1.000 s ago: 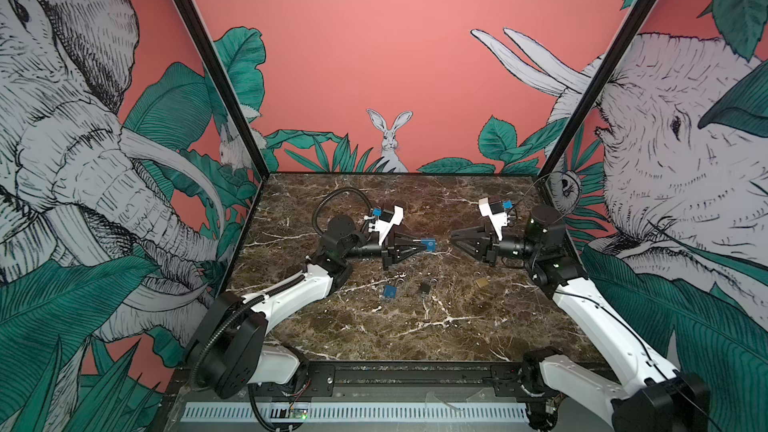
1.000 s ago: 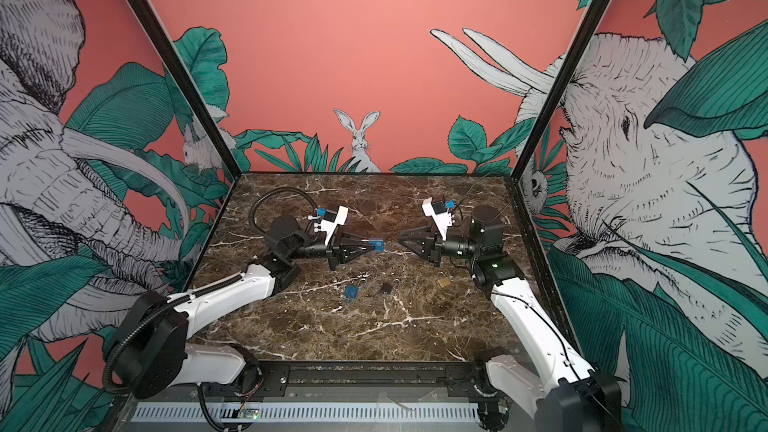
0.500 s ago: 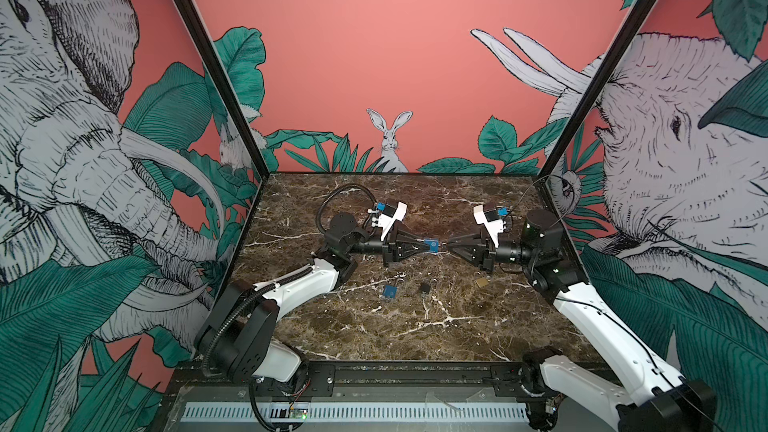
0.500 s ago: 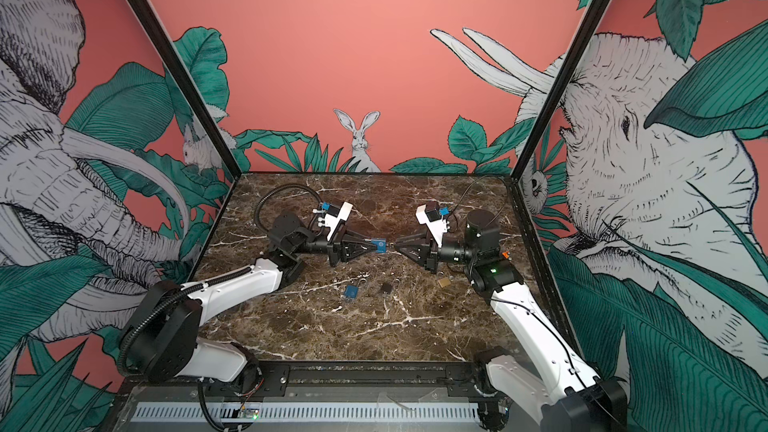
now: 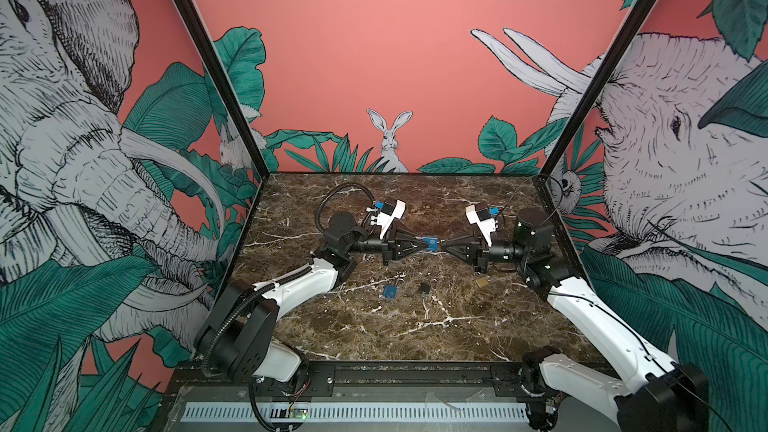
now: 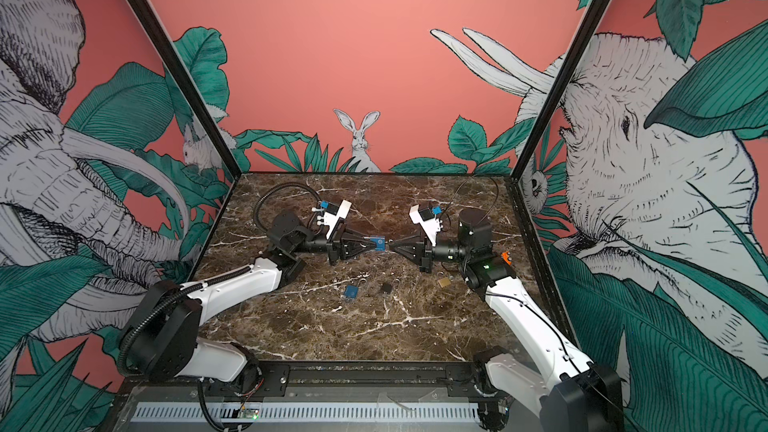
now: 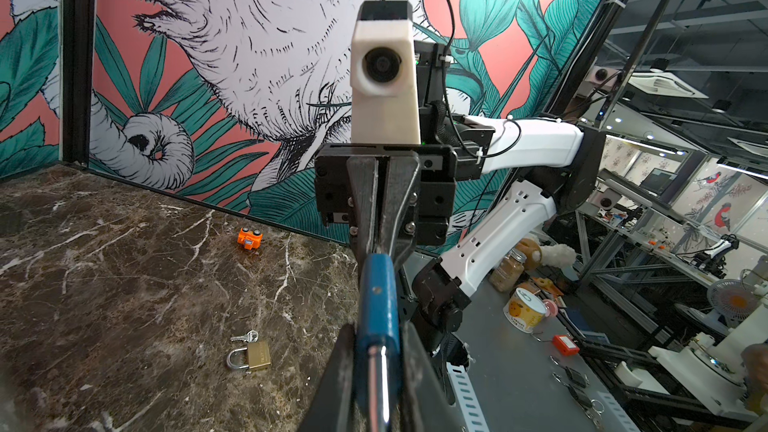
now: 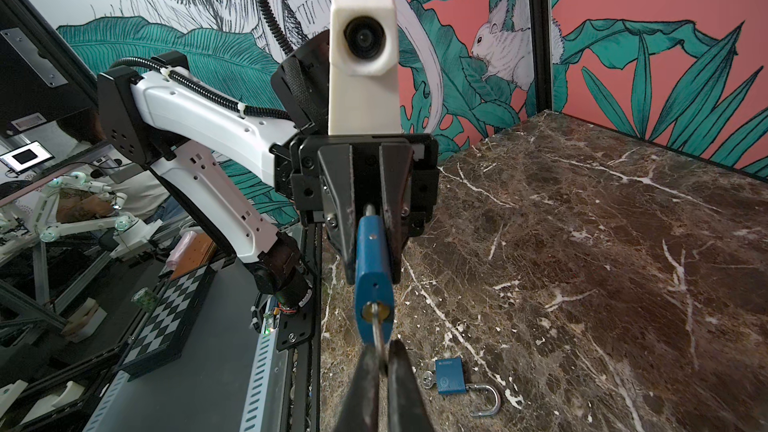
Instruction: Lock with the key
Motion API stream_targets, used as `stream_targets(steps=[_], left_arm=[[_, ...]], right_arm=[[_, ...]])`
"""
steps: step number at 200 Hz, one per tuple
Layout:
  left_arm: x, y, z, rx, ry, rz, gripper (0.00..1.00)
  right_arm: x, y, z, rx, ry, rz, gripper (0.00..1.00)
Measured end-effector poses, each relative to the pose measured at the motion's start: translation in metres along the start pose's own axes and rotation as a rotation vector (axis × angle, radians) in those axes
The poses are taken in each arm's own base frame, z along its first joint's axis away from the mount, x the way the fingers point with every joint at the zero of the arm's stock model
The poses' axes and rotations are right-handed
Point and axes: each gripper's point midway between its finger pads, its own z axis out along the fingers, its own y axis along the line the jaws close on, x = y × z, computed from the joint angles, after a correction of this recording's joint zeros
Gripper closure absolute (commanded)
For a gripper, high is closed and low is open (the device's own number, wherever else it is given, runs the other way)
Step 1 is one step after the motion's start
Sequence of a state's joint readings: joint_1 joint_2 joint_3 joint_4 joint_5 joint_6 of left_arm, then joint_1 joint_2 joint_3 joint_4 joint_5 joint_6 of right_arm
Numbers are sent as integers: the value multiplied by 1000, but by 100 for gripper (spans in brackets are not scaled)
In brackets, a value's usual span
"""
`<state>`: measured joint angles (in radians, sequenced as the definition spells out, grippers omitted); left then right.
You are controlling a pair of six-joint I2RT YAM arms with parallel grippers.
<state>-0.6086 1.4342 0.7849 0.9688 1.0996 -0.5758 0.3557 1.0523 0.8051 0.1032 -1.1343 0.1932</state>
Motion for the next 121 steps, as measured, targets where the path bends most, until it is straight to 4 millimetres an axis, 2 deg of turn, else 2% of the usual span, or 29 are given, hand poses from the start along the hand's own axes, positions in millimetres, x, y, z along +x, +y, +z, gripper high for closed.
stream_targets(steps=[121], left_arm=[[1,9,0,-36,11,-38,100]], right_arm=[[0,-5,2,-2,-2,71,95]])
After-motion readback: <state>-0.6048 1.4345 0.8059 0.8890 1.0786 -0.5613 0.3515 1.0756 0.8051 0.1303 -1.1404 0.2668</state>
